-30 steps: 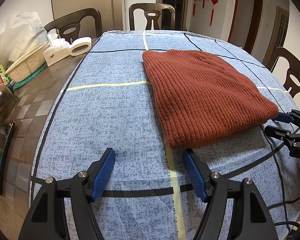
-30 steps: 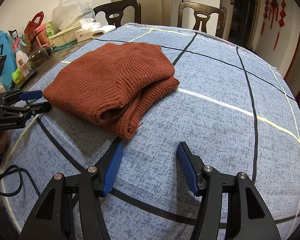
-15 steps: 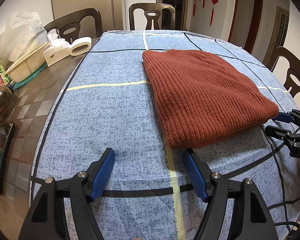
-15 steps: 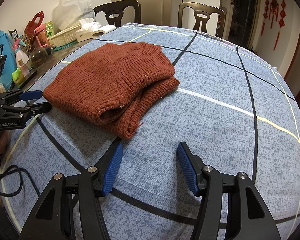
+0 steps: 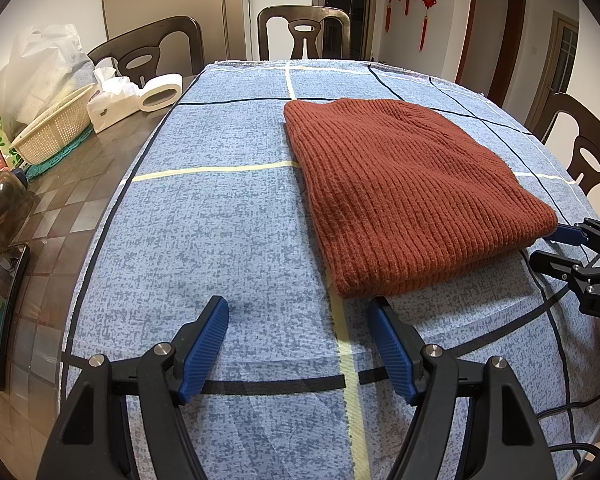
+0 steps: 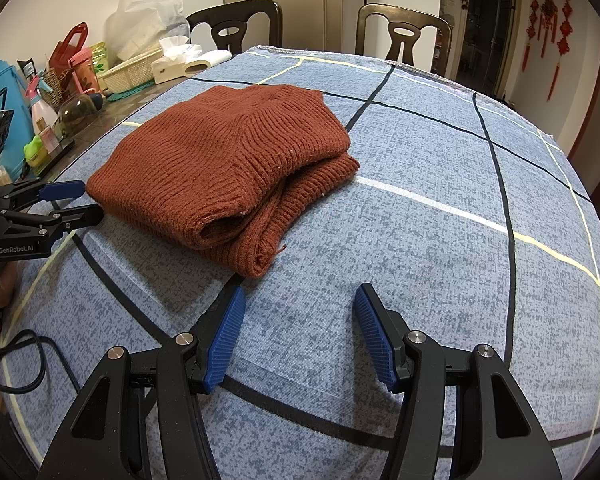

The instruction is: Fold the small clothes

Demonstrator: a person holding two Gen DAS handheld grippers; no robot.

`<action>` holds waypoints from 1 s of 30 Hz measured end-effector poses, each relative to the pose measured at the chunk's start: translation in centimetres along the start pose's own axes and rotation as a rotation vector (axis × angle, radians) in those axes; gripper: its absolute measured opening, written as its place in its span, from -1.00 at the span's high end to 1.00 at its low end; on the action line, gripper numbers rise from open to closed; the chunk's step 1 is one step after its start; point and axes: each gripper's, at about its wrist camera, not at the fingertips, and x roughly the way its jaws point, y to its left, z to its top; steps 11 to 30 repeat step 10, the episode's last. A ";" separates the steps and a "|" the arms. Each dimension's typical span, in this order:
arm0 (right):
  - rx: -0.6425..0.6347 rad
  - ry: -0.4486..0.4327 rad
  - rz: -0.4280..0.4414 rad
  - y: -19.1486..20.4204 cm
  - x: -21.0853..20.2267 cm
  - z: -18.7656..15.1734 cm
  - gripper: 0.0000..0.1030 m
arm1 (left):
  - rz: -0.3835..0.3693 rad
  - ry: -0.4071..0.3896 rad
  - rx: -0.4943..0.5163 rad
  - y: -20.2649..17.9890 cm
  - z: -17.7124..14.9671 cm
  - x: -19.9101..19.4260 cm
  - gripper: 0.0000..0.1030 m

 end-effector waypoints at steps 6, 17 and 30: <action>0.000 0.000 0.000 0.0 0.0 0.0 -0.12 | 0.000 0.000 -0.001 0.0 0.0 0.0 -0.45; 0.000 0.000 0.000 0.0 0.0 0.0 -0.12 | -0.001 0.000 0.000 0.0 0.0 0.0 -0.47; 0.000 0.000 0.000 0.0 0.0 0.0 -0.12 | -0.001 0.000 0.000 0.0 0.0 0.0 -0.47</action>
